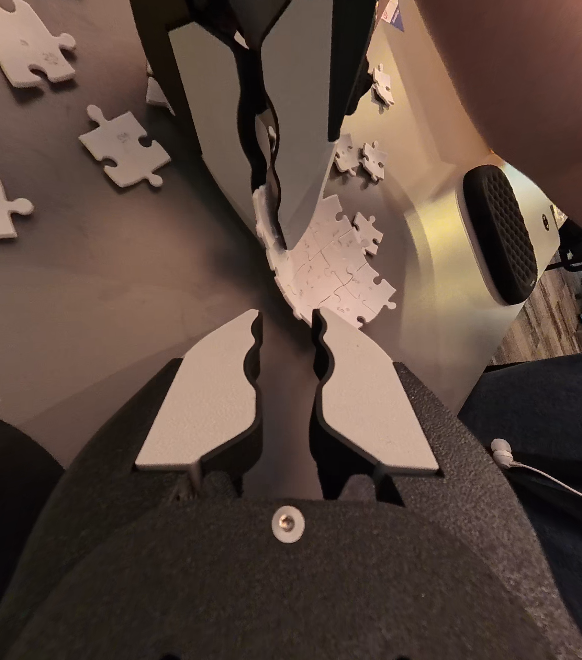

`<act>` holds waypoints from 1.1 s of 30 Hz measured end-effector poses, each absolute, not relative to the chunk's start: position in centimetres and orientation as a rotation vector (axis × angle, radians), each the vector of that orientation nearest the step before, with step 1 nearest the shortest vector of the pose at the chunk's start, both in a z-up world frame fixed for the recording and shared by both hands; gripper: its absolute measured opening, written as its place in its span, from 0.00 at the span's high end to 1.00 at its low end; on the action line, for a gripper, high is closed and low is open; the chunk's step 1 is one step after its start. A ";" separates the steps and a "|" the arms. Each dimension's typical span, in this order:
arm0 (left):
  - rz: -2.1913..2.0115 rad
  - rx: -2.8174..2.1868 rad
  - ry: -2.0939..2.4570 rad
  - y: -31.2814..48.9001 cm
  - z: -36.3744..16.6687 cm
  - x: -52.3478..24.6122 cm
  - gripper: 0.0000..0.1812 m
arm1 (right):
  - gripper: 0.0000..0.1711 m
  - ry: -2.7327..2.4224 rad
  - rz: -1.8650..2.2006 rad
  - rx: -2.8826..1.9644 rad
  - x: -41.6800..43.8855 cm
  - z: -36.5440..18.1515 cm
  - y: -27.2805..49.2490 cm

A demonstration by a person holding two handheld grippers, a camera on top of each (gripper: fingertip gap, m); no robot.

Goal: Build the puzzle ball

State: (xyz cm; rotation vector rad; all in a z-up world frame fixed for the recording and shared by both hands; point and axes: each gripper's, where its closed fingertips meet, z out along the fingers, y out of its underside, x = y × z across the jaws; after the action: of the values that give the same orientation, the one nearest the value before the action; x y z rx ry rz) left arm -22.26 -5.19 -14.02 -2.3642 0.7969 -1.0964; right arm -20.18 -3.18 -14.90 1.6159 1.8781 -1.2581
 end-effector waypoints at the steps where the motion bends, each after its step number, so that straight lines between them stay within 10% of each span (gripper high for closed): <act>1: -1.094 -2.366 0.798 -5.2 -14.0 -22.3 0.86 | 0.97 1.876 -1.260 1.616 -20.1 -14.9 -3.2; 33: -1.124 -2.367 0.848 -5.2 -14.3 -21.0 0.95 | 0.95 1.697 -1.333 1.712 -21.3 -14.6 -3.5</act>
State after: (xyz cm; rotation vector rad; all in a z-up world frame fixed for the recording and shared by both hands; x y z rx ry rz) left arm -21.03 -5.24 -14.34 -2.3669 0.8477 -1.1236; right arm -21.28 -3.46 -14.55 1.7118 1.6971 -1.3334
